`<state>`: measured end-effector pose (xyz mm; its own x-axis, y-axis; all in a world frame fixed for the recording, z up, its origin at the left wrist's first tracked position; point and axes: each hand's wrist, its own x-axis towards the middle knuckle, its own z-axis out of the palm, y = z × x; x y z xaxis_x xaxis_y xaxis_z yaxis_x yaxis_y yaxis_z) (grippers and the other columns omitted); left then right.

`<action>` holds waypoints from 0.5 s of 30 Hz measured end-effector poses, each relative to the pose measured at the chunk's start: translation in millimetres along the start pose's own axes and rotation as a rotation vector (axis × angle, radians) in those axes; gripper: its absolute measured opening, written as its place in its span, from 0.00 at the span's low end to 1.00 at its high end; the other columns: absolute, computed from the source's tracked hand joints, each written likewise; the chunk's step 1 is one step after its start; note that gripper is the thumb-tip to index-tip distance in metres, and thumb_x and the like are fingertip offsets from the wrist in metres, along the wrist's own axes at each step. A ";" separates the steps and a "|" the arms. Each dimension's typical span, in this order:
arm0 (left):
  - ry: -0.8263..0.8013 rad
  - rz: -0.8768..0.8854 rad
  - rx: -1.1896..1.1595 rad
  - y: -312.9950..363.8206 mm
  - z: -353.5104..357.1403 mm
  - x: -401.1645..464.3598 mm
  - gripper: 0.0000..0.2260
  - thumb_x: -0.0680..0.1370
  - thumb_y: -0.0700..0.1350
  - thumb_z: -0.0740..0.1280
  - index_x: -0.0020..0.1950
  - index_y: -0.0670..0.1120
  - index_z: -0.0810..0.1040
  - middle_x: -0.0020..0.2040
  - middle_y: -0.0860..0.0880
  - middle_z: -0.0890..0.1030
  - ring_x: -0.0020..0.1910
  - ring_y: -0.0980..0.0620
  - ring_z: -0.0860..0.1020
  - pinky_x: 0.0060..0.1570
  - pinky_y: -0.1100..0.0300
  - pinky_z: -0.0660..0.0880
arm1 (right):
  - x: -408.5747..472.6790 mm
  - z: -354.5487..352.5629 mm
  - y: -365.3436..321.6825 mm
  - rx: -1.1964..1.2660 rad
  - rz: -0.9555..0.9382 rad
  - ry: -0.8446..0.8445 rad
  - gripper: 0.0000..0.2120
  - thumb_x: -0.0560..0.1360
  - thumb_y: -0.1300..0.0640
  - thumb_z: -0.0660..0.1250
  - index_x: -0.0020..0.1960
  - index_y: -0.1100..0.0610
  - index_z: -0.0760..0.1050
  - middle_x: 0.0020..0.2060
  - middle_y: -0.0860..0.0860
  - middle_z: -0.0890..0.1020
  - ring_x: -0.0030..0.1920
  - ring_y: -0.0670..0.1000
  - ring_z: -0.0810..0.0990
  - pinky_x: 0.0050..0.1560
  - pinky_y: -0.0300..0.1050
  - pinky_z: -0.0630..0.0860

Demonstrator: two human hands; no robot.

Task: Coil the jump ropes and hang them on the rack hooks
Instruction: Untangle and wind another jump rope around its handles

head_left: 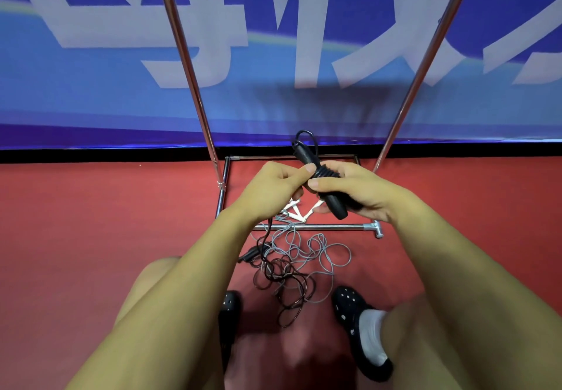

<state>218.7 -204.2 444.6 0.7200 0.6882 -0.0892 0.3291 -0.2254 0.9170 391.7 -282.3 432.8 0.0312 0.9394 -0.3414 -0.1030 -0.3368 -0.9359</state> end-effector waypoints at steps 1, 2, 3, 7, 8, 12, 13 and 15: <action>-0.015 0.015 -0.006 -0.7 0.3 -0.7 0.25 0.84 0.53 0.63 0.28 0.45 0.72 0.24 0.54 0.66 0.27 0.52 0.60 0.29 0.61 0.58 | -2.4 0.1 0.3 0.036 0.037 -0.045 0.14 0.74 0.58 0.71 0.59 0.58 0.78 0.46 0.52 0.84 0.47 0.53 0.84 0.54 0.53 0.81; -0.022 0.025 -0.006 -2.3 0.5 -0.3 0.25 0.85 0.53 0.63 0.28 0.46 0.71 0.25 0.52 0.66 0.29 0.51 0.60 0.30 0.61 0.58 | -4.5 0.9 -0.1 0.070 0.052 -0.079 0.11 0.77 0.59 0.69 0.59 0.58 0.78 0.50 0.53 0.86 0.51 0.56 0.86 0.54 0.53 0.82; -0.023 0.029 0.002 -3.1 0.8 -0.2 0.25 0.85 0.54 0.63 0.29 0.45 0.71 0.26 0.51 0.65 0.30 0.50 0.60 0.30 0.61 0.59 | -6.0 0.9 -0.5 0.078 0.040 -0.094 0.10 0.79 0.61 0.67 0.59 0.58 0.78 0.53 0.56 0.86 0.54 0.59 0.86 0.54 0.52 0.83; -0.051 -0.014 -0.016 -5.4 1.1 5.0 0.24 0.84 0.57 0.61 0.33 0.44 0.73 0.29 0.48 0.69 0.31 0.49 0.62 0.36 0.57 0.61 | -3.0 -2.0 1.3 -0.034 -0.093 0.020 0.11 0.79 0.64 0.69 0.61 0.61 0.79 0.54 0.63 0.86 0.57 0.61 0.85 0.58 0.52 0.83; -0.075 -0.055 -0.039 -6.0 0.5 5.7 0.25 0.84 0.59 0.60 0.34 0.44 0.75 0.30 0.47 0.71 0.31 0.49 0.64 0.36 0.56 0.62 | -1.5 -3.2 2.3 -0.076 -0.124 0.059 0.11 0.78 0.63 0.72 0.60 0.62 0.80 0.53 0.63 0.86 0.56 0.60 0.85 0.62 0.56 0.81; -0.279 -0.319 -0.169 -11.0 -2.6 5.8 0.28 0.86 0.58 0.51 0.45 0.39 0.81 0.31 0.44 0.78 0.22 0.52 0.67 0.29 0.58 0.64 | -2.2 -10.2 0.2 -0.139 -0.198 0.242 0.19 0.66 0.50 0.81 0.52 0.59 0.84 0.54 0.65 0.85 0.54 0.61 0.85 0.65 0.64 0.75; -0.322 -0.365 -0.216 -11.0 -3.6 4.6 0.28 0.87 0.56 0.50 0.45 0.39 0.81 0.31 0.44 0.78 0.21 0.52 0.67 0.28 0.58 0.64 | -2.5 -12.7 -0.3 -0.132 -0.201 0.260 0.19 0.65 0.50 0.81 0.52 0.58 0.85 0.54 0.65 0.85 0.54 0.60 0.84 0.64 0.64 0.76; -0.349 -0.397 -0.275 -10.9 -5.2 3.6 0.25 0.87 0.53 0.51 0.43 0.40 0.79 0.29 0.44 0.78 0.20 0.52 0.68 0.25 0.61 0.65 | -3.9 -15.7 -0.7 -0.076 -0.189 0.250 0.15 0.70 0.57 0.79 0.55 0.60 0.84 0.56 0.60 0.86 0.56 0.59 0.84 0.62 0.62 0.79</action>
<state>214.5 -195.7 436.4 0.7477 0.4058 -0.5256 0.4775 0.2216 0.8502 407.3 -286.7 433.4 0.2872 0.9439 -0.1631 0.0025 -0.1710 -0.9853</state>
